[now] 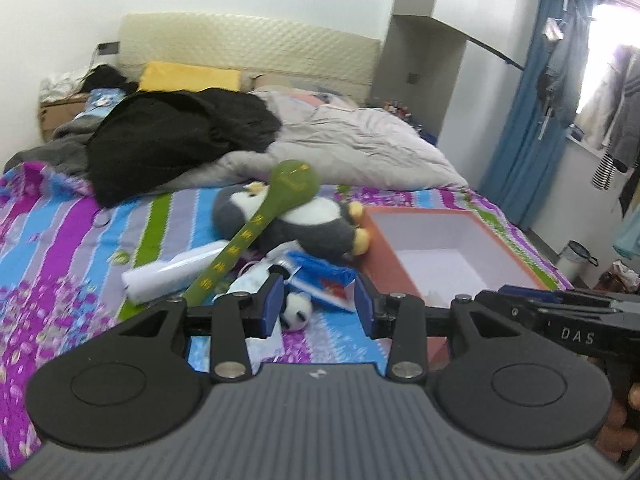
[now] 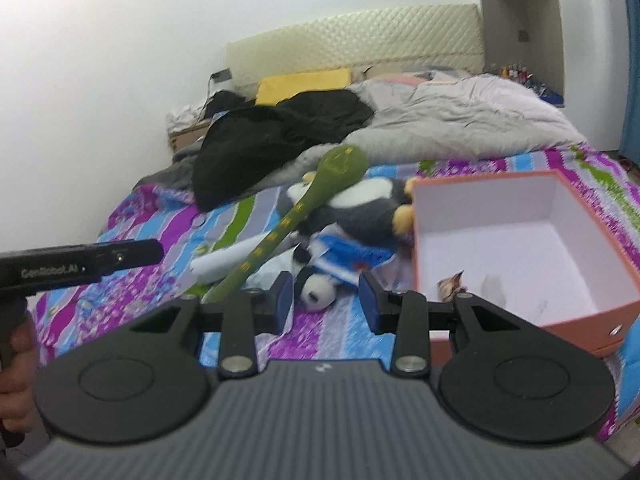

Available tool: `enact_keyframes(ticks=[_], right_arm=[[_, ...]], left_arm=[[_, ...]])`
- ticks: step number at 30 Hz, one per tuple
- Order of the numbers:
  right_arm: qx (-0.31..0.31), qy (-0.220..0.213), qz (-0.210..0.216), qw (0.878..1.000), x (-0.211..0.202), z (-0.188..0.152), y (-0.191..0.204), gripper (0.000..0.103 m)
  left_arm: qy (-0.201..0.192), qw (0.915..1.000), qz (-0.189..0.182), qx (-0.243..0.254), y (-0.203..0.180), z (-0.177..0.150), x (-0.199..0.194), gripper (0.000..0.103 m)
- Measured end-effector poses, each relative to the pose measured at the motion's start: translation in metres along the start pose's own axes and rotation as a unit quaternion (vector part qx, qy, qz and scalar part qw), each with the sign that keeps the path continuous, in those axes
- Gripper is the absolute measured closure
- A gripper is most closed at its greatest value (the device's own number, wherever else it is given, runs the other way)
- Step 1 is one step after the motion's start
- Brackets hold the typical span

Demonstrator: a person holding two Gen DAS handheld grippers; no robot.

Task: Organize soft objects
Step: 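Withdraw both open tools from the box back toward the pile, then close the right tool on the white face mask while left closes on the plastic bag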

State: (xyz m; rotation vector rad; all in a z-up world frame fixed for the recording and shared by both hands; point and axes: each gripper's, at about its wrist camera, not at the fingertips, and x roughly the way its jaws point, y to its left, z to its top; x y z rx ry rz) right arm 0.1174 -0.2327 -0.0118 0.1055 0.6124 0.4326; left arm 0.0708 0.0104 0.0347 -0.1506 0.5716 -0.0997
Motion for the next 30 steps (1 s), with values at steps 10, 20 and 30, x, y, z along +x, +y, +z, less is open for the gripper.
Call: enact_keyframes(ticks=[10, 20, 30], right_arm=[[0.012, 0.040, 0.025, 0.999, 0.010, -0.032, 0.019, 0.063], [0.041, 0.083, 0.028, 0.995, 0.030, -0.063, 0.021, 0.063], [0.076, 0.124, 0.040, 0.989, 0.088, -0.065, 0.012, 0.063]], left_arm=[[0.024, 0.9987, 0.027, -0.036, 0.013, -0.045, -0.005, 0.058], [0.056, 0.9939, 0.052, -0.080, 0.041, -0.085, 0.010, 0.058], [0.088, 0.9867, 0.066, -0.120, 0.077, -0.101, 0.061, 0.058]])
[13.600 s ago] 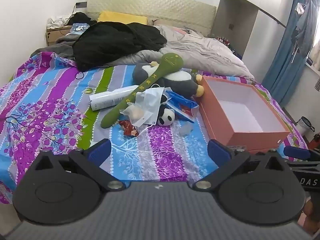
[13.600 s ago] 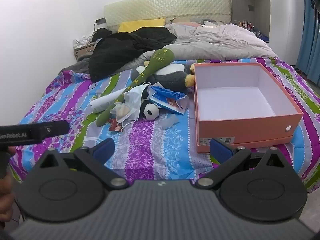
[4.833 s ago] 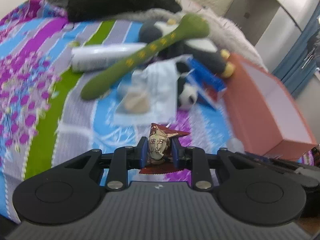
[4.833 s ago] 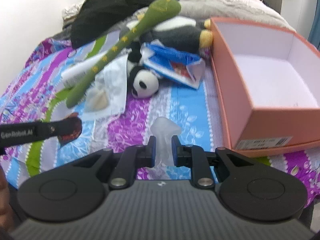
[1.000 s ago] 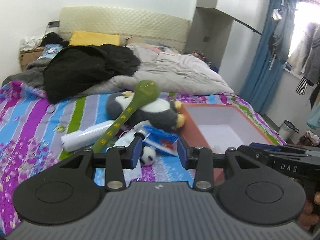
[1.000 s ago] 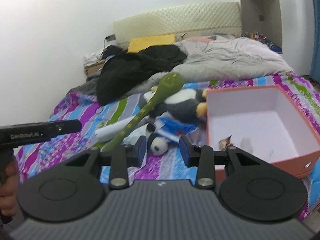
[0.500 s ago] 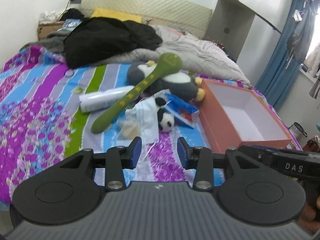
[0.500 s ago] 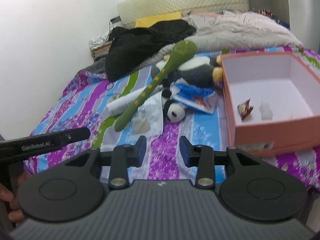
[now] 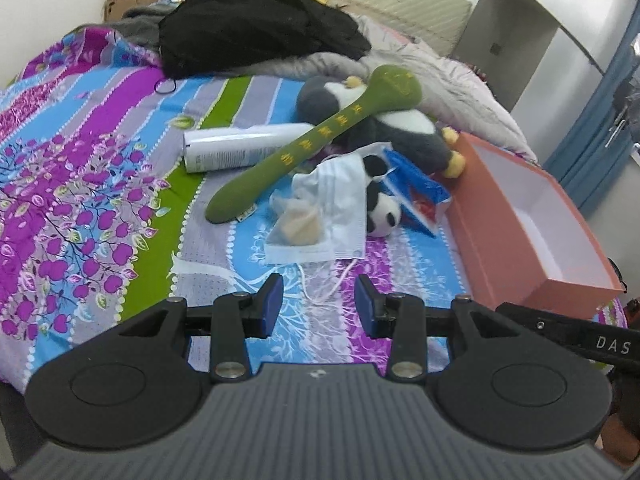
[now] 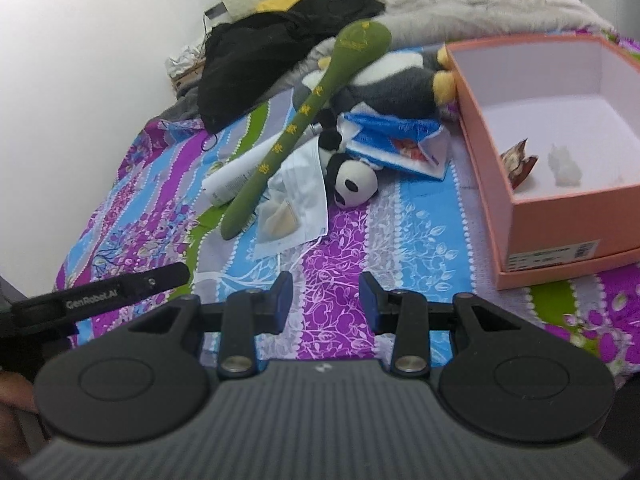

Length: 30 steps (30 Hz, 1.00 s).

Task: Organize soft objects
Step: 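Close the right tool on the white face mask while left closes on the plastic bag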

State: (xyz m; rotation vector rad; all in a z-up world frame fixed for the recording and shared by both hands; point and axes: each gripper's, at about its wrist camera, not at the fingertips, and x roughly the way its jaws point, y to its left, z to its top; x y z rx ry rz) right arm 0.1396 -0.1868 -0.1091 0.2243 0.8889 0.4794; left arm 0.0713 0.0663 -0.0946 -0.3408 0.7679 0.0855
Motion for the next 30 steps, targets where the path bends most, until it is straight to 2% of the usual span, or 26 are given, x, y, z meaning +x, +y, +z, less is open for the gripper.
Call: enact_keyframes(ticks=[15, 17, 19, 20, 30], right_arm=[[0.040, 0.050, 0.024, 0.998, 0.097, 0.035, -0.017, 0.062], [0.045, 0.057, 0.026, 0.997, 0.111, 0.040, -0.019, 0.062], [0.047, 0.063, 0.027, 0.997, 0.123, 0.044, -0.020, 0.062], [0.048, 0.067, 0.028, 0.996, 0.128, 0.046, -0.020, 0.062], [0.041, 0.092, 0.043, 0.994, 0.176, 0.057, -0.020, 0.062]], left_arm=[[0.036, 0.9993, 0.000, -0.012, 0.025, 0.019, 0.110, 0.058], [0.042, 0.9991, -0.003, -0.010, 0.029, 0.022, 0.124, 0.055], [0.044, 0.9990, -0.003, -0.011, 0.032, 0.026, 0.137, 0.045], [0.045, 0.9989, -0.002, -0.013, 0.034, 0.028, 0.143, 0.044], [0.048, 0.9985, -0.012, -0.025, 0.050, 0.042, 0.189, 0.042]])
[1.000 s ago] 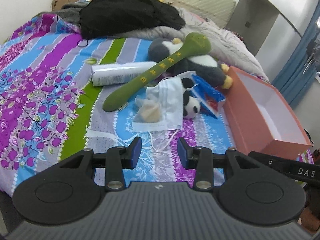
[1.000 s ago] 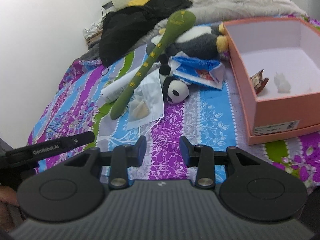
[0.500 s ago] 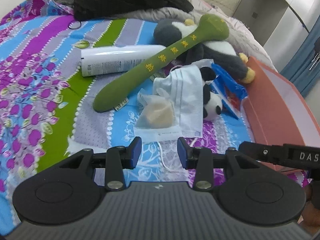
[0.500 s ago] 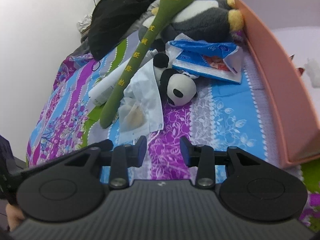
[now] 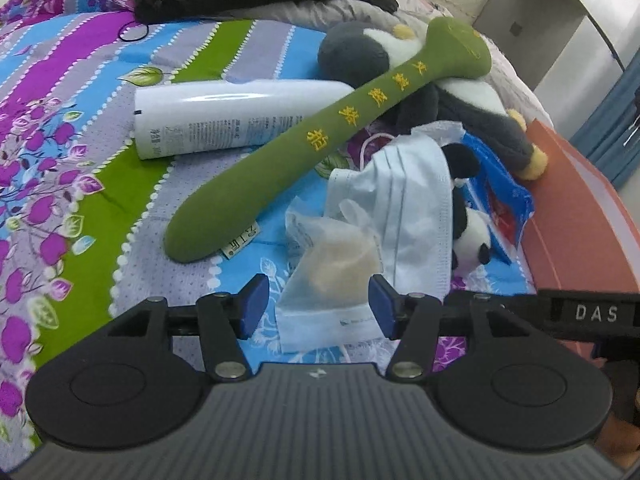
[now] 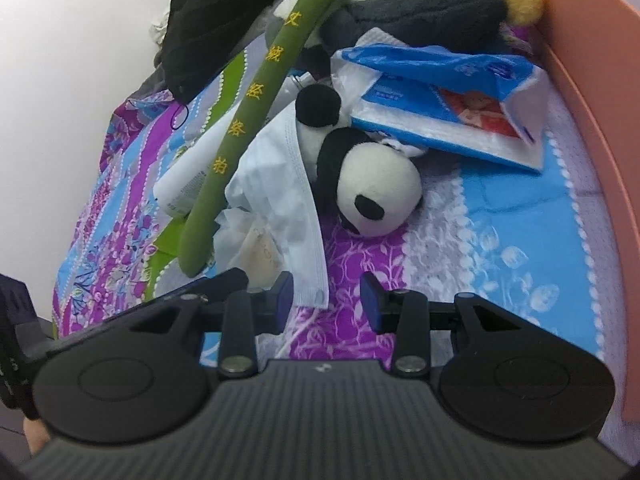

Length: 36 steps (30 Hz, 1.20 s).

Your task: Organize soft objects

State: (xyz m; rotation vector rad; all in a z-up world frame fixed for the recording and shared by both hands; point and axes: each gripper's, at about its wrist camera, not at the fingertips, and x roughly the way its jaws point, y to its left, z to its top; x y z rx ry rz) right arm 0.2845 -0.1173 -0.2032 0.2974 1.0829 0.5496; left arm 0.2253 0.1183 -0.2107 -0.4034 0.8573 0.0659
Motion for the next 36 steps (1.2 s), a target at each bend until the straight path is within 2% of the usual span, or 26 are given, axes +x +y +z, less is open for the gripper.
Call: enact_keyframes(ticks=[2, 4, 5, 7, 10, 13, 18, 29, 36], right_arm=[[-0.009, 0.002, -0.003, 1.000, 0.007, 0.001, 0.001, 0.062], [-0.002, 0.010, 0.002, 1.000, 0.015, 0.003, -0.001, 0.063], [0.000, 0.012, 0.006, 1.000, 0.018, 0.003, -0.002, 0.065], [-0.005, 0.017, 0.013, 1.000, 0.022, 0.003, 0.000, 0.079], [-0.025, 0.020, 0.019, 0.999, 0.024, 0.002, 0.006, 0.094], [-0.040, 0.009, 0.022, 0.999, 0.016, 0.001, 0.014, 0.098], [-0.052, -0.003, 0.030, 0.998, -0.001, -0.003, 0.023, 0.098], [-0.070, -0.033, 0.030, 0.997, -0.056, -0.029, 0.041, 0.099], [-0.059, -0.049, 0.025, 0.997, -0.096, -0.052, 0.040, 0.099]], left_arm=[[0.003, 1.0000, 0.001, 0.006, 0.000, 0.000, 0.007, 0.045], [0.011, 0.9999, 0.002, 0.009, 0.000, -0.001, 0.015, 0.057], [0.012, 0.9999, 0.003, 0.009, 0.000, -0.001, 0.017, 0.059], [0.012, 0.9998, 0.007, 0.012, -0.001, -0.001, 0.020, 0.078], [0.014, 0.9998, 0.009, 0.011, -0.001, -0.002, 0.020, 0.088], [0.012, 0.9999, 0.005, 0.001, 0.000, -0.004, 0.016, 0.093], [0.001, 0.9998, -0.005, -0.019, 0.002, -0.009, -0.008, 0.097], [-0.032, 0.9992, 0.002, -0.024, 0.007, -0.026, -0.079, 0.098], [-0.033, 0.9990, -0.017, -0.024, 0.003, -0.040, -0.108, 0.098]])
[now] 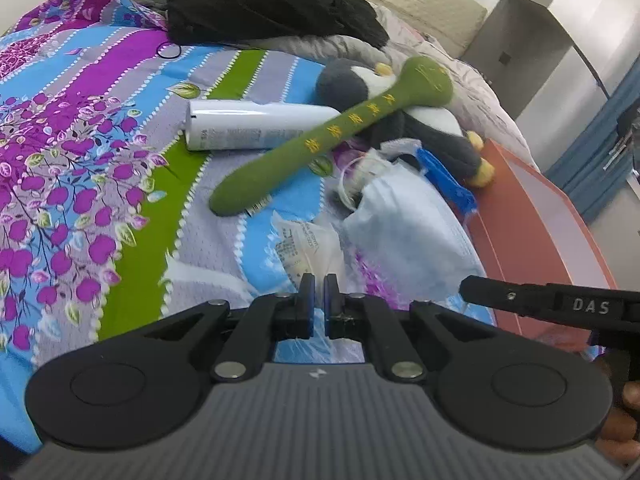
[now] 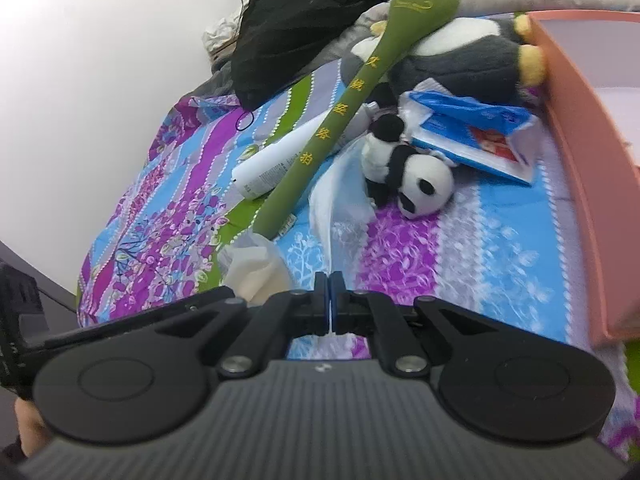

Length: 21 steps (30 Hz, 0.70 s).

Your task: Organize soft objects

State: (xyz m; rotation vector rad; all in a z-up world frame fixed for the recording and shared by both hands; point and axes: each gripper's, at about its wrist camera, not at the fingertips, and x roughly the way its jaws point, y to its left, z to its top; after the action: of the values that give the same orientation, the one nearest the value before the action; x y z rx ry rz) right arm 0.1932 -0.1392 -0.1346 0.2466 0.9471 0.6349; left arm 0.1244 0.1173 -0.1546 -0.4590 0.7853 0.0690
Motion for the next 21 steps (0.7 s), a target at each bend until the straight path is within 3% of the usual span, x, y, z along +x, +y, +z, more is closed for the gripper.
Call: enact_keyframes(ticks=[7, 17, 18, 20, 21], right_arm=[[0.037, -0.004, -0.029, 0.999, -0.034, -0.032, -0.017, 0.099], [0.107, -0.006, -0.101, 0.989, -0.043, -0.070, -0.067, 0.095], [0.106, -0.007, -0.109, 0.988, -0.043, -0.070, -0.068, 0.095], [0.093, -0.011, -0.122, 0.988, -0.043, -0.069, -0.067, 0.094], [0.082, -0.015, -0.128, 0.988, -0.043, -0.068, -0.065, 0.087]], left_arm=[[0.023, 0.9995, -0.011, 0.017, -0.016, -0.023, -0.008, 0.098], [0.075, 0.9953, -0.005, 0.060, -0.032, -0.037, 0.024, 0.095], [0.076, 0.9951, 0.001, 0.064, -0.033, -0.036, 0.026, 0.092], [0.085, 0.9944, 0.008, 0.063, -0.032, -0.036, 0.029, 0.075], [0.087, 0.9946, 0.003, 0.058, -0.030, -0.036, 0.029, 0.060]])
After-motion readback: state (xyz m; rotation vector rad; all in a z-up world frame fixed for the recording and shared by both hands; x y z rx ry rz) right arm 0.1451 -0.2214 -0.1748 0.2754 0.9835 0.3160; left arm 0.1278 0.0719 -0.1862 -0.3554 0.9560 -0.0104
